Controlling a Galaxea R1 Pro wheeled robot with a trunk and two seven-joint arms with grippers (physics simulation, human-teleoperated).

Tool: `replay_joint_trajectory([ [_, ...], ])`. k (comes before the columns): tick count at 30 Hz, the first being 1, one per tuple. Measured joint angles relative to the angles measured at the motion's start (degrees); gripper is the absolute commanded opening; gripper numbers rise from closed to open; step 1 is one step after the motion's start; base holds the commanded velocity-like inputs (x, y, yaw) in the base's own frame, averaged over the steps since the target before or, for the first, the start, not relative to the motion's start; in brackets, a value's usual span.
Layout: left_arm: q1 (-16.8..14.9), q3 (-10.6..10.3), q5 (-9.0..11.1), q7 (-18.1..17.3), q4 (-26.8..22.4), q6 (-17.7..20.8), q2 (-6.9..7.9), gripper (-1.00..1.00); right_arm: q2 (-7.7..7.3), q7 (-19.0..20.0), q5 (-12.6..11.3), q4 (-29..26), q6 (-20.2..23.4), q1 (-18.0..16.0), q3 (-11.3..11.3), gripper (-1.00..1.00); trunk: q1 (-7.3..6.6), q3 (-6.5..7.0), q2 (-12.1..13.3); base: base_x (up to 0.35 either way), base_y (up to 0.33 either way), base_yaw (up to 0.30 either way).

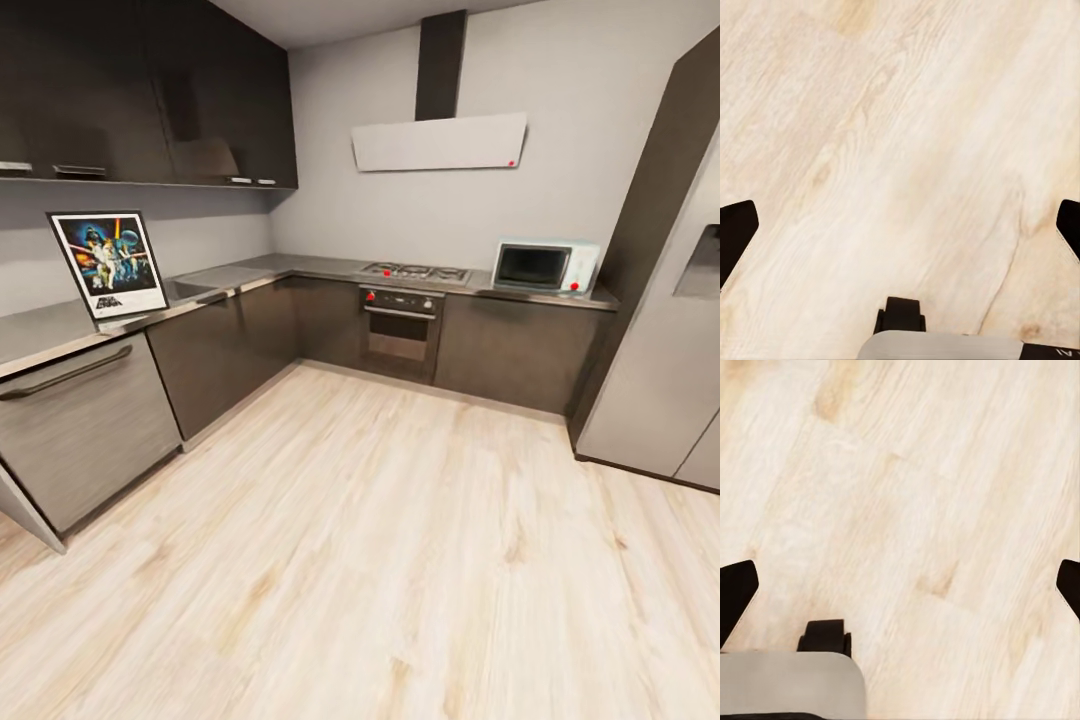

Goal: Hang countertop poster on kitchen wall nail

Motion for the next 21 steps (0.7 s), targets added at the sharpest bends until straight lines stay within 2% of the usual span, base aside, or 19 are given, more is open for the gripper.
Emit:
replay_joint_trajectory([
  [21,0.02,0.0,-0.05,-0.05,0.06,0.0,0.03,1.0,-0.04,0.0,-0.07,0.02,-0.2,0.0,-0.02,1.0,0.0,0.0,0.0,0.34,0.0,0.0],
])
